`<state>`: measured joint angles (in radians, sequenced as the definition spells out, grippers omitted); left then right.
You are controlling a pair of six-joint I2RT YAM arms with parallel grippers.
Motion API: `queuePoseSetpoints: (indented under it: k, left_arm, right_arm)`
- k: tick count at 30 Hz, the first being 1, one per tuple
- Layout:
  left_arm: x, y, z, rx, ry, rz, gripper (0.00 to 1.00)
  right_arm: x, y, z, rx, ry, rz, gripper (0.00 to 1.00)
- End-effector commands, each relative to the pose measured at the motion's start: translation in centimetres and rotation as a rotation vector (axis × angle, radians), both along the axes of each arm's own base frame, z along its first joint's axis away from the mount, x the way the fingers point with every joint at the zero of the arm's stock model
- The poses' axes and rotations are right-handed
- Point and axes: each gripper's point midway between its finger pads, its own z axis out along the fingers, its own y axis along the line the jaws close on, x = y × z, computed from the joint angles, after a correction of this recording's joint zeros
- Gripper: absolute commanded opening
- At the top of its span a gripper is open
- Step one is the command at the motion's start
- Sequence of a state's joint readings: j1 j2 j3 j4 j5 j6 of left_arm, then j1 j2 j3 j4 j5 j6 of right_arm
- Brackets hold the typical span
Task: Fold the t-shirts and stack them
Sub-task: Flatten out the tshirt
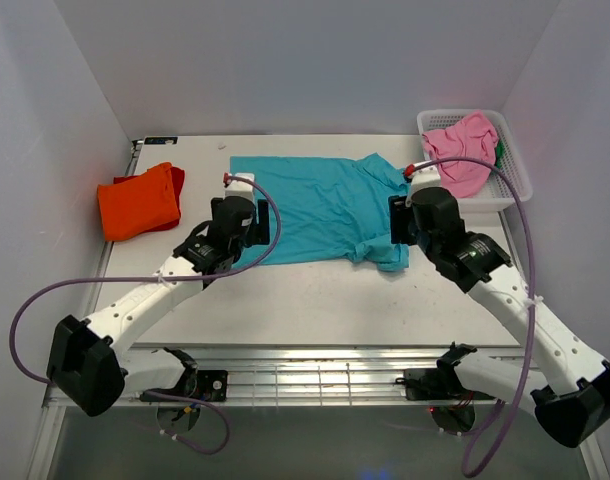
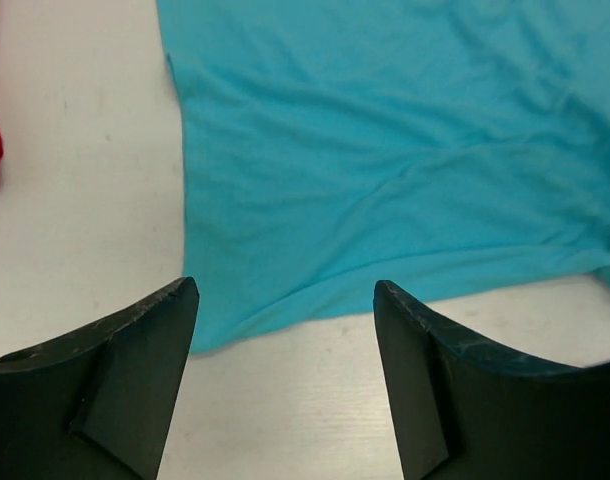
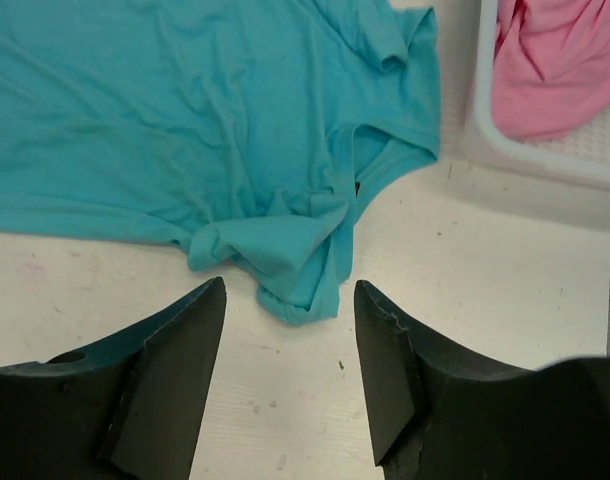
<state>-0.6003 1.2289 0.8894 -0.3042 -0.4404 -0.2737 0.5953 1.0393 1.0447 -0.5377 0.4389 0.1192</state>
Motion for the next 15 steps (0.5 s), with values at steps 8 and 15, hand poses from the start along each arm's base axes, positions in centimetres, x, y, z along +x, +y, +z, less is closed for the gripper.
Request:
queuePoseSetpoints:
  k: [8, 15]
  left_arm:
    - [7.7, -4.1, 5.8, -0.059, -0.223, 0.018, 0.14]
    - [12.3, -7.8, 0.0, -0.047, -0.128, -0.046, 0.0]
  right_arm:
    - [4.2, -0.4, 1.2, -0.011, -0.125, -0.148, 0.46]
    - [9.4, 1.5, -3.7, -0.056, -0.025, -0.169, 0.08]
